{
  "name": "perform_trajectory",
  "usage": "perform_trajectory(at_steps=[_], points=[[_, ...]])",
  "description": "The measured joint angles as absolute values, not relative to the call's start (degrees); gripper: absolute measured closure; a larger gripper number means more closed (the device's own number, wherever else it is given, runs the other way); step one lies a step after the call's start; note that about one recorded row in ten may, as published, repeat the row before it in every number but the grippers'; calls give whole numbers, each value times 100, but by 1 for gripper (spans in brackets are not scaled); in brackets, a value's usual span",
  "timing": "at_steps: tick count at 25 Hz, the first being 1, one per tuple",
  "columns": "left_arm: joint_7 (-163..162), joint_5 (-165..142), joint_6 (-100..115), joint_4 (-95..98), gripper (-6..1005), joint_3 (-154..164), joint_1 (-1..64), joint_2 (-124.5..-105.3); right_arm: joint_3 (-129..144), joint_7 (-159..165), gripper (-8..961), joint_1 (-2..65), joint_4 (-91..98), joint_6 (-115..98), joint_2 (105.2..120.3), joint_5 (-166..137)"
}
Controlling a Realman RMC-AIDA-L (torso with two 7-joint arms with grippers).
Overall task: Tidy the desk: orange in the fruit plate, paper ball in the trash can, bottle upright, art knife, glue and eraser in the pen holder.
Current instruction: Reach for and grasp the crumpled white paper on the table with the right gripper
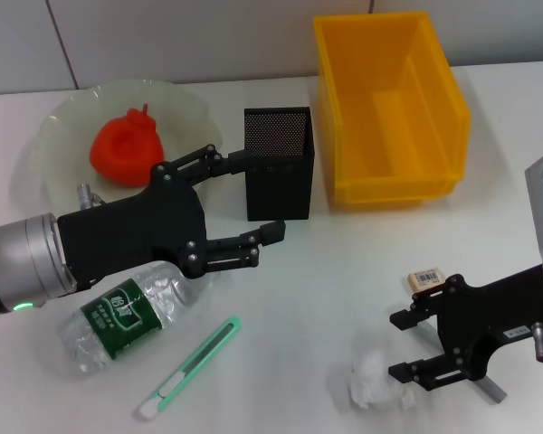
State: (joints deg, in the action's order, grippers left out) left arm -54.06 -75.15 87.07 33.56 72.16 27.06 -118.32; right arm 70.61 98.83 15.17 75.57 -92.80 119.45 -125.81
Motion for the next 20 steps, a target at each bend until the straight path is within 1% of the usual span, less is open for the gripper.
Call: perform_trajectory(at_steps=[20], points=[[-5437,-7538,8646,3358,141,7184,2679,-11816,7462,9957,300,1370,8065,-9152,11951,-12367]])
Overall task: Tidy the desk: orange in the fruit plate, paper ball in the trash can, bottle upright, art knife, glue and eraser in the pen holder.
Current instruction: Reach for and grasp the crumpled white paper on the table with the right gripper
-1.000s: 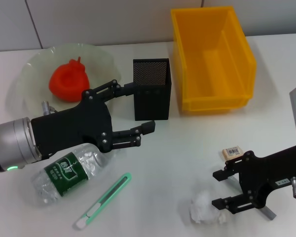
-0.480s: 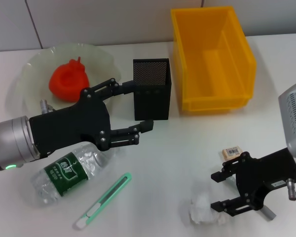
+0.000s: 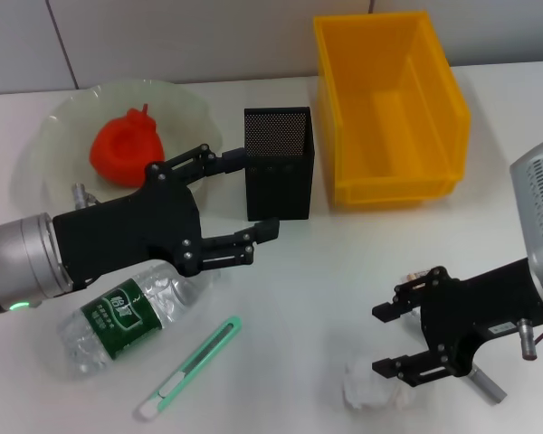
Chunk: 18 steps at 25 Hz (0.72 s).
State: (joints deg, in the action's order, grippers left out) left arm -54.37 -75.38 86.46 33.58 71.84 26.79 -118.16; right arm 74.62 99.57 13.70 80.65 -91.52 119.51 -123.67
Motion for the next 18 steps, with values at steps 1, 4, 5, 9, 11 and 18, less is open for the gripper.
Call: perform_trajectory(at_steps=[1,4,5,9,11,18], points=[[-5437,-7538,8646,3358,141,7184,2679,-11816,7462,9957,300,1370,8065,-9152,11951,-12367],[-5487,-7547,8620,3360,142,7198,2677,-11818,7480,9944,300,1291,8216,-9172,11951,-12306],[-5489,-7548,8620,3377,142,7197,2675,-11819,7499,9939,300,1257,8237,-9191,11949,-12254],[-5491,-7550,8620,3398,142,7194,2674,-11821,7548,9930,300,1233,8214,-9194,11954,-12237],[-5492,-7550,8620,3400,142,7185,2673,-11821,7612,9929,300,1232,8194,-9185,11958,-12235],[-5494,-7551,8622,3456,143,7170,2668,-11824,7730,9926,301,1253,8050,-9151,11958,-12229]])
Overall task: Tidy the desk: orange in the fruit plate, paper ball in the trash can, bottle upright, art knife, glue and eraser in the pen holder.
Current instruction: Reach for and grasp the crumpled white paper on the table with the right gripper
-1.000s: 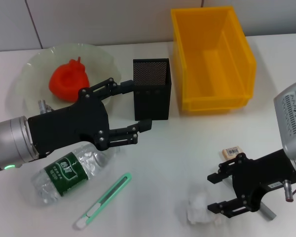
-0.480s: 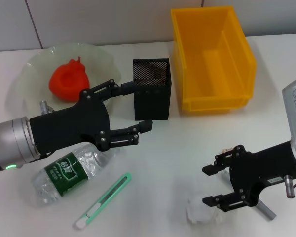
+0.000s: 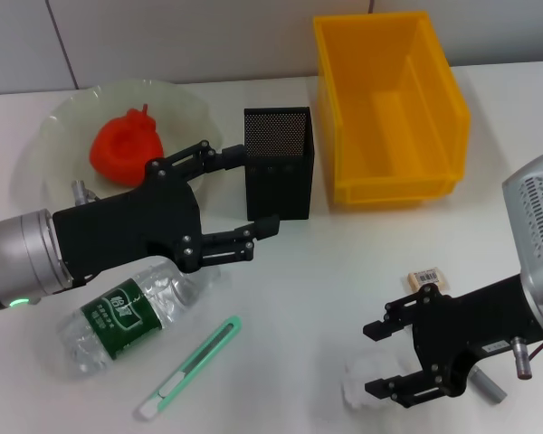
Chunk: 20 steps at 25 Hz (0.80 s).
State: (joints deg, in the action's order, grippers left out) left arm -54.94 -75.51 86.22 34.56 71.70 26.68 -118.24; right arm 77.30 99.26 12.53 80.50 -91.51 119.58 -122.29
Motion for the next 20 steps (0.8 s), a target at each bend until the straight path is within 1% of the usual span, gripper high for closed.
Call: perform_trajectory(at_steps=[20], points=[[-5493,-7550,8622,3490,145,7200,2645,-11830,7882,9832,301,1302,7714,-8836,11943,-12251]])
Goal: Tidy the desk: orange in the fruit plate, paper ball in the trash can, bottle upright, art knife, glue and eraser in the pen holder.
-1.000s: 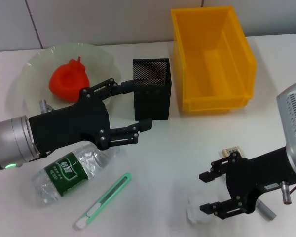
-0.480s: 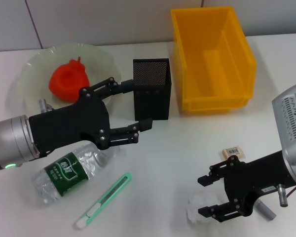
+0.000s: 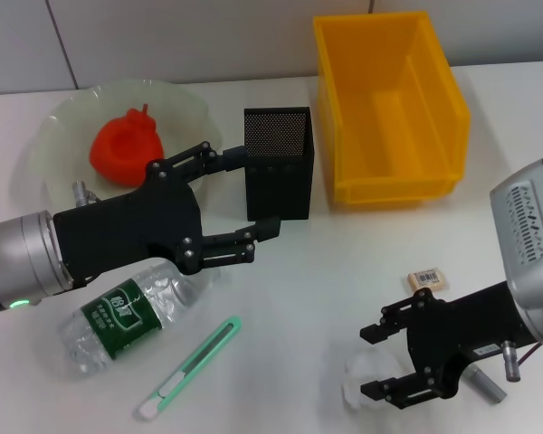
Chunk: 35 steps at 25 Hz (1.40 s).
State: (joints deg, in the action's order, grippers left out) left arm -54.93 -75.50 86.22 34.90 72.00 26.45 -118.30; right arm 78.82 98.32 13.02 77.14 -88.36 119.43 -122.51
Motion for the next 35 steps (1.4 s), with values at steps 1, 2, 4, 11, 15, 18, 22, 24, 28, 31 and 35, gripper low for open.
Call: perform_trajectory(at_steps=[1,2,4,11,15,18,22,24,28,31,35], points=[[-5493,-7550,8622,3490,145,7201,2646,-11830,7905,9843,301,1308,7690,-8807,11940,-12259],[-5493,-7550,8622,3490,145,7204,2646,-11830,7936,9863,301,1329,7634,-8776,11934,-12269],[-5493,-7550,8622,3489,145,7207,2646,-11829,7948,9868,301,1342,7600,-8765,11932,-12271],[-5493,-7550,8622,3490,146,7207,2646,-11830,7964,9893,300,1372,7524,-8723,11936,-12277],[-5492,-7550,8622,3489,146,7205,2646,-11830,7970,9901,300,1371,7494,-8708,11941,-12279],[-5483,-7550,8622,3489,146,7202,2641,-11829,7972,9943,300,1371,7477,-8677,11949,-12279],[-5478,-7550,8622,3489,147,7191,2637,-11829,7984,10046,341,1374,7452,-8640,11940,-12279],[-5478,-7550,8622,3489,147,7190,2637,-11829,8016,10049,369,1372,7441,-8638,11941,-12279],[-5476,-7550,8622,3489,147,7189,2637,-11829,8085,10051,424,1366,7420,-8634,11938,-12281],[-5472,-7550,8622,3489,147,7187,2636,-11829,8152,10053,480,1353,7425,-8632,11932,-12283],[-5460,-7550,8622,3489,148,7181,2636,-11830,8165,10053,570,1330,7458,-8609,11932,-12286]])
